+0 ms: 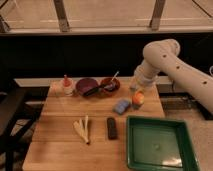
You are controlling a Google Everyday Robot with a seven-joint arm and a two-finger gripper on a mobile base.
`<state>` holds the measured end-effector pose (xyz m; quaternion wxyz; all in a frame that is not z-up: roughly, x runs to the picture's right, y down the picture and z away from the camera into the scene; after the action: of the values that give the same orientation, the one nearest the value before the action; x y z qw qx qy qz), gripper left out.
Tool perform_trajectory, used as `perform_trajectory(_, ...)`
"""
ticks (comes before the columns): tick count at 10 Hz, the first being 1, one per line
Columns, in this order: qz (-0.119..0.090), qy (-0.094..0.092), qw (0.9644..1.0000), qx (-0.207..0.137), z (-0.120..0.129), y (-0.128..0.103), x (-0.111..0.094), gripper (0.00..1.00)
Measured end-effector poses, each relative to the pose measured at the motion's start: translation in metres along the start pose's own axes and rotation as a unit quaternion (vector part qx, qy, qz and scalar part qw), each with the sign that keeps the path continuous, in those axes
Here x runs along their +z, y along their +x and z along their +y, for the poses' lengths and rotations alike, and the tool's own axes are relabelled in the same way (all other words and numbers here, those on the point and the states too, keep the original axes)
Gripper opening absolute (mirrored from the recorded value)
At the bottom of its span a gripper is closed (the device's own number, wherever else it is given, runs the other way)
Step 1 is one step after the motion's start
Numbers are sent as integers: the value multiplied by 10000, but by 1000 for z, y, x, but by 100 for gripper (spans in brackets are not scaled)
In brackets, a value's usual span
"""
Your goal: Place towel in purple bowl
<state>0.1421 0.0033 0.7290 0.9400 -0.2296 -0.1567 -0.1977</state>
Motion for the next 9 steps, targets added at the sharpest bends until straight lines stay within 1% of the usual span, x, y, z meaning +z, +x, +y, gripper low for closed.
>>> perform_trajectory(3, -231, 114, 9990, -377, -39, -32, 33, 0)
perform_trajectory(4, -381, 171, 9979, -497, -56, -44, 45, 0)
perform_trajectory(5, -510, 224, 9970, -543, -67, -52, 52, 0)
perform_trajectory(6, -695, 315, 9956, -548, -83, -62, 62, 0)
perform_trajectory(7, -835, 396, 9942, -551, -95, -71, 69, 0)
perform_trajectory(9, -1088, 483, 9909, -623, -117, -93, 84, 0)
